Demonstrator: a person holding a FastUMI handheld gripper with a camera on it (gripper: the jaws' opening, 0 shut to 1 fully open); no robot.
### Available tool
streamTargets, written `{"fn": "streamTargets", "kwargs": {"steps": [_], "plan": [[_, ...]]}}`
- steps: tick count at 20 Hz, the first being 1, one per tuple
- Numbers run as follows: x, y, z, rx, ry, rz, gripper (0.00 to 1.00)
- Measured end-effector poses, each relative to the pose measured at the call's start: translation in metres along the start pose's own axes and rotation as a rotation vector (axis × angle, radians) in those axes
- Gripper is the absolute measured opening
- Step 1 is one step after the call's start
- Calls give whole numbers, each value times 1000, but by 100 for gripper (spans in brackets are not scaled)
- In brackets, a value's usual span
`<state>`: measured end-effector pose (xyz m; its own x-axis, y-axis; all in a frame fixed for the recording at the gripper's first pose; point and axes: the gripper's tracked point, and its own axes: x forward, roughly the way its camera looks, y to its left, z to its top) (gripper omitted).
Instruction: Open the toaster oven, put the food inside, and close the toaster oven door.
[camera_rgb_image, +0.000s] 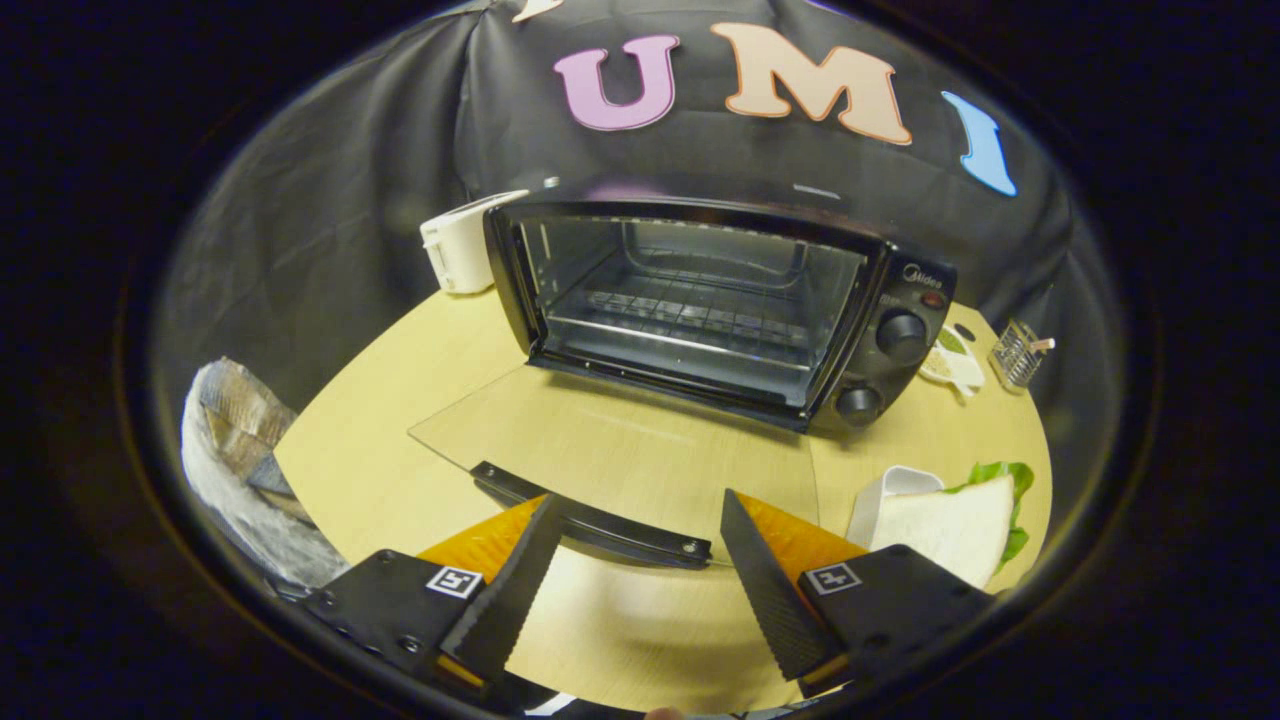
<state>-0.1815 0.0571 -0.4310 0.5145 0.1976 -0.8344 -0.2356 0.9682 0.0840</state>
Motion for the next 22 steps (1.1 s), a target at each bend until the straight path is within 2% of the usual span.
{"fn": "streamTargets", "kwargs": {"steps": [6, 12, 17, 22], "plan": [[12, -1, -22, 63, 68, 15, 100], [-11, -29, 20, 168, -37, 3, 98], [-46, -94, 61, 242, -165, -93, 98], [-78, -175, 68, 328, -238, -225, 98]]}}
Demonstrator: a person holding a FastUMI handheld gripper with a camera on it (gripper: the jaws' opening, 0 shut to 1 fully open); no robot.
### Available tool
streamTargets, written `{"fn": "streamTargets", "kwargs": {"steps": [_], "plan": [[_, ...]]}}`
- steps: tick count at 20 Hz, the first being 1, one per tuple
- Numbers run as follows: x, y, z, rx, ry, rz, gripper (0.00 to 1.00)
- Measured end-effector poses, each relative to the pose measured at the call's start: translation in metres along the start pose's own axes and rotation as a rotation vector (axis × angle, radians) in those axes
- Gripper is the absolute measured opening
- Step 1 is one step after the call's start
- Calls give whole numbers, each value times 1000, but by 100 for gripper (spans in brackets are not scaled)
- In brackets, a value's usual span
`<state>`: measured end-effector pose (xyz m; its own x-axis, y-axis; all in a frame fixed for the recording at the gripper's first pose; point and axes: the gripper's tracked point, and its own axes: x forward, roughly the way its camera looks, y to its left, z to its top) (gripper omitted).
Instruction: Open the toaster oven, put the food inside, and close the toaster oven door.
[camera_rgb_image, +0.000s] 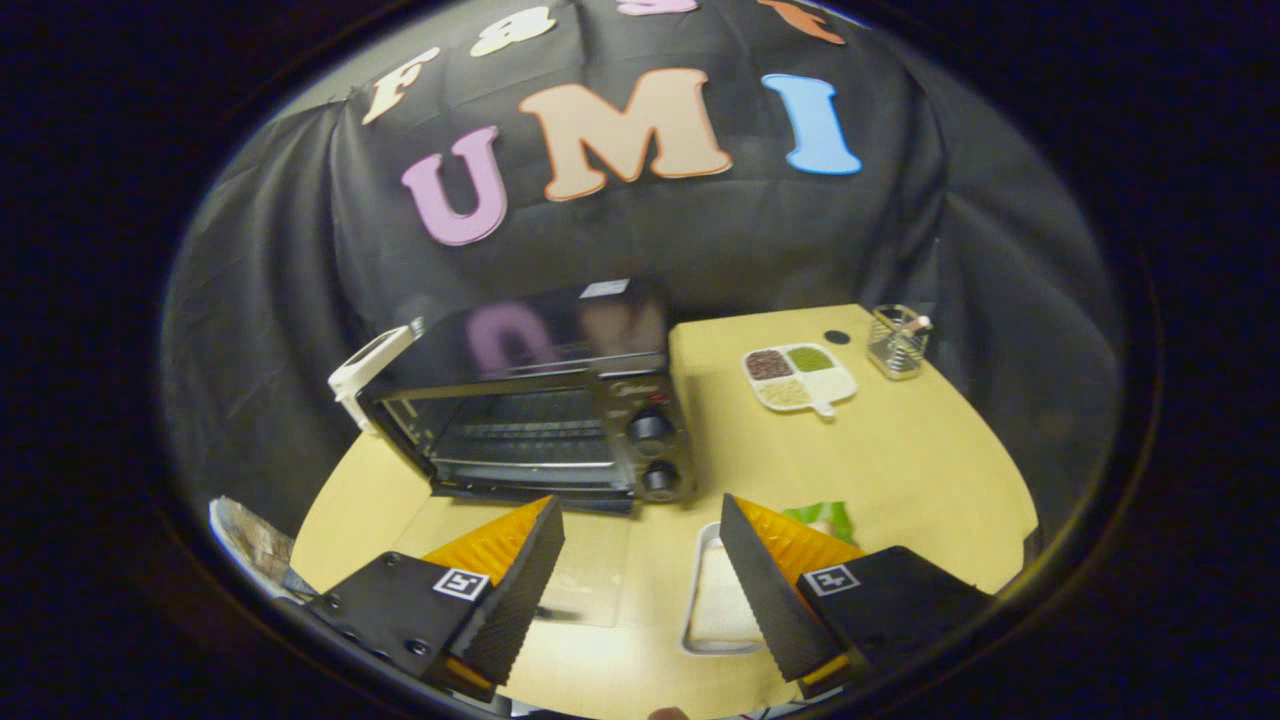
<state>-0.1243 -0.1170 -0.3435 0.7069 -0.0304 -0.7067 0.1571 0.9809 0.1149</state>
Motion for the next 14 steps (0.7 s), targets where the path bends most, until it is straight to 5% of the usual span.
{"fn": "streamTargets", "kwargs": {"steps": [7, 14], "plan": [[0, -89, -11, 96, 17, -138, 98], [14, -117, -56, 144, 114, -147, 98]]}}
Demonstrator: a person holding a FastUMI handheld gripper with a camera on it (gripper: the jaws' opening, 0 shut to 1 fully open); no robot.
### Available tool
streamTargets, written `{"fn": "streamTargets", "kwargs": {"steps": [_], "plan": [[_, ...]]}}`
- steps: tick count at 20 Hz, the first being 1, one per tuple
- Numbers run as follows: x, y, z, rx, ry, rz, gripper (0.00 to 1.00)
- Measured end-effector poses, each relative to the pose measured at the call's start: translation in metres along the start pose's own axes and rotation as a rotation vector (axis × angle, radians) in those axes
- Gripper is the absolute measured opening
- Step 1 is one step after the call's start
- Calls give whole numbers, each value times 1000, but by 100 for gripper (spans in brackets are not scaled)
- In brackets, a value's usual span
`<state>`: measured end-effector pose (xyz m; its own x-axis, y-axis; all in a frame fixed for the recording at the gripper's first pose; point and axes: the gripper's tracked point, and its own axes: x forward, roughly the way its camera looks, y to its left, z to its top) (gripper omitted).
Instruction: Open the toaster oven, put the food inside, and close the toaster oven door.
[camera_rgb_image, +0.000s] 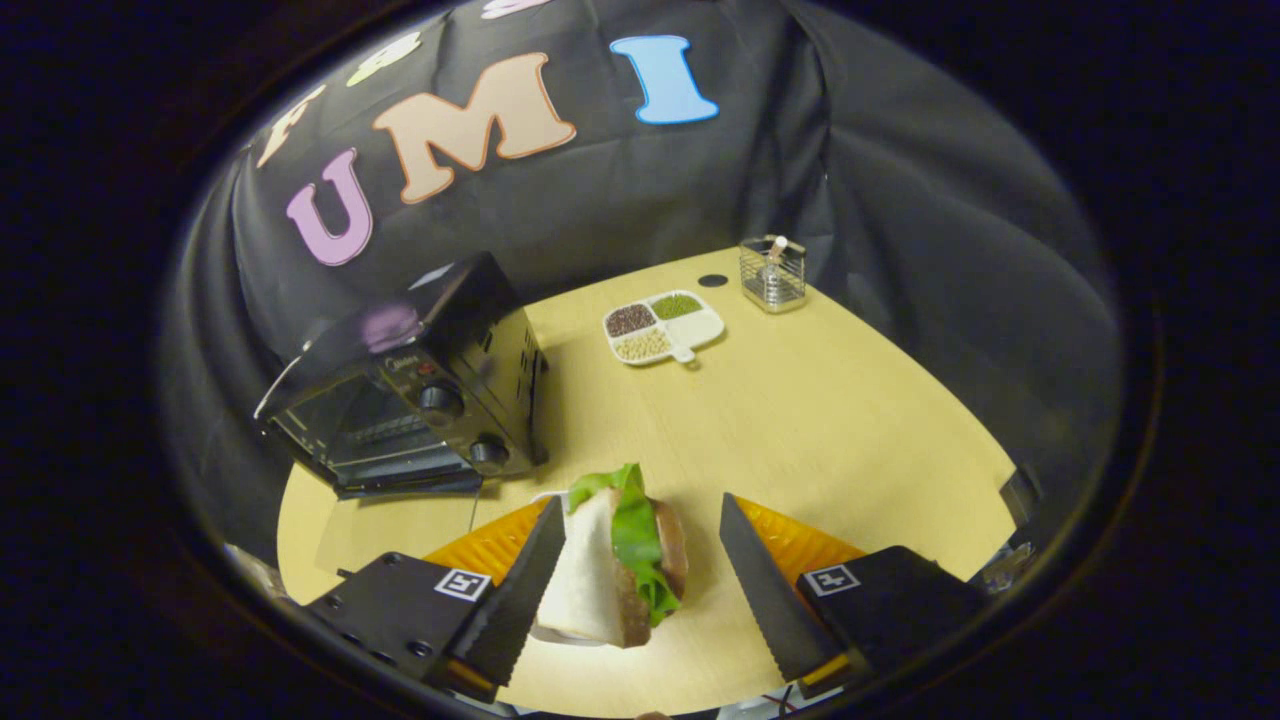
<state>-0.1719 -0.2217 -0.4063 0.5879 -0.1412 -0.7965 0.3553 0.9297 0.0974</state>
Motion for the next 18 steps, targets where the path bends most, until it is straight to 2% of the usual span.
{"fn": "streamTargets", "kwargs": {"steps": [4, 7, 9, 14, 18], "plan": [[9, 1, -23, 38, 53, 22, 96], [13, 6, -31, 94, 80, 52, 91], [12, 9, -31, 133, 95, 59, 72], [0, 22, -24, 210, 111, 145, 50], [-7, 20, -20, 225, 104, 139, 32]]}}
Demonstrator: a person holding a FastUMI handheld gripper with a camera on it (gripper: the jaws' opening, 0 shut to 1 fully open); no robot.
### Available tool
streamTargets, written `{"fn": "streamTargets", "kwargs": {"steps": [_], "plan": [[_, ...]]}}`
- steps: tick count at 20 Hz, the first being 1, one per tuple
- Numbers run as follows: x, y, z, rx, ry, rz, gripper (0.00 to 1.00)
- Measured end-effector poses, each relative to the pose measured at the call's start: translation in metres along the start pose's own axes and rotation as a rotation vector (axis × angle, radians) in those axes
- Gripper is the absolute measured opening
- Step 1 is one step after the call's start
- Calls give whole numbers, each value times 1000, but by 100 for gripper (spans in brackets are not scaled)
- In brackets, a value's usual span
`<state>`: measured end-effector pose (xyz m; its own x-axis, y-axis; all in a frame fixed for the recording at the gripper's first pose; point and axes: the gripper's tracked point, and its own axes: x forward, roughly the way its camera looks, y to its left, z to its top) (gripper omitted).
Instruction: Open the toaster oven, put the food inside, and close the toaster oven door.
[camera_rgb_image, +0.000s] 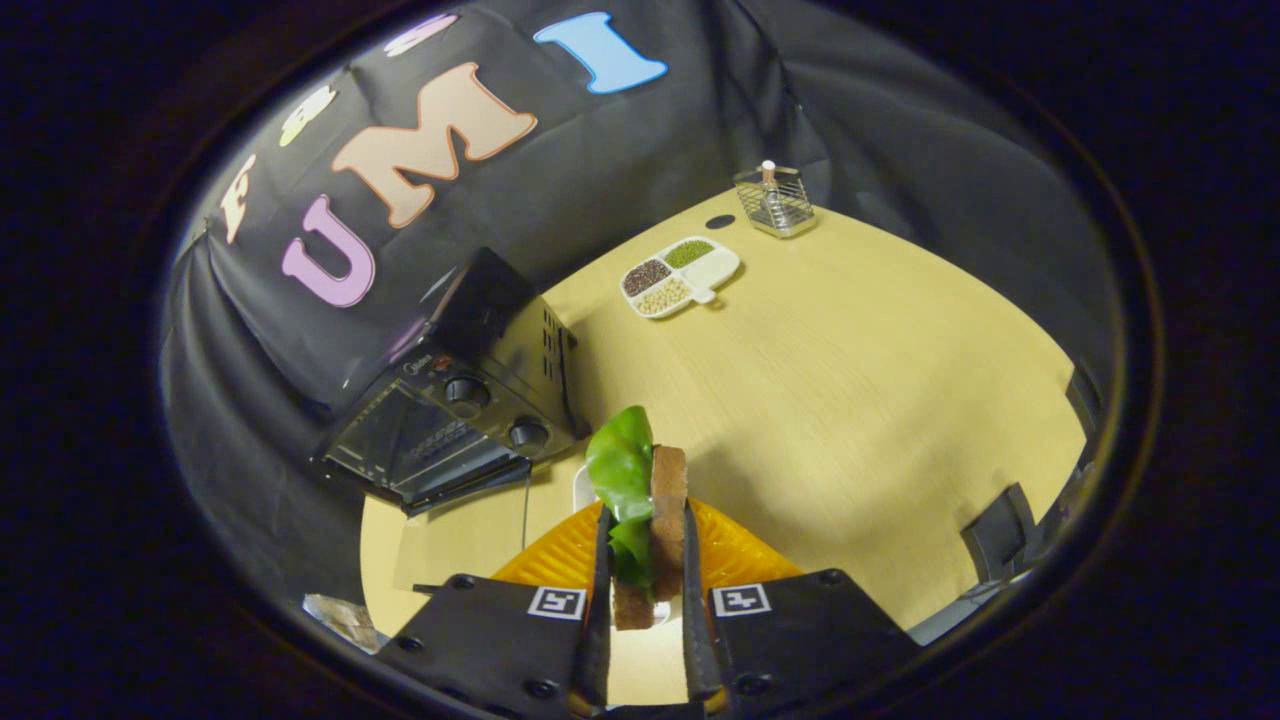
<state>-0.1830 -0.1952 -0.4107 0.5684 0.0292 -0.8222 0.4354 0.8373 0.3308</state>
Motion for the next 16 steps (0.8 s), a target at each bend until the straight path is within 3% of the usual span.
{"fn": "streamTargets", "kwargs": {"steps": [6, 16], "plan": [[-23, 17, 24, 55, -53, 23, 31], [-31, 101, 25, 210, -34, 183, 31]]}}
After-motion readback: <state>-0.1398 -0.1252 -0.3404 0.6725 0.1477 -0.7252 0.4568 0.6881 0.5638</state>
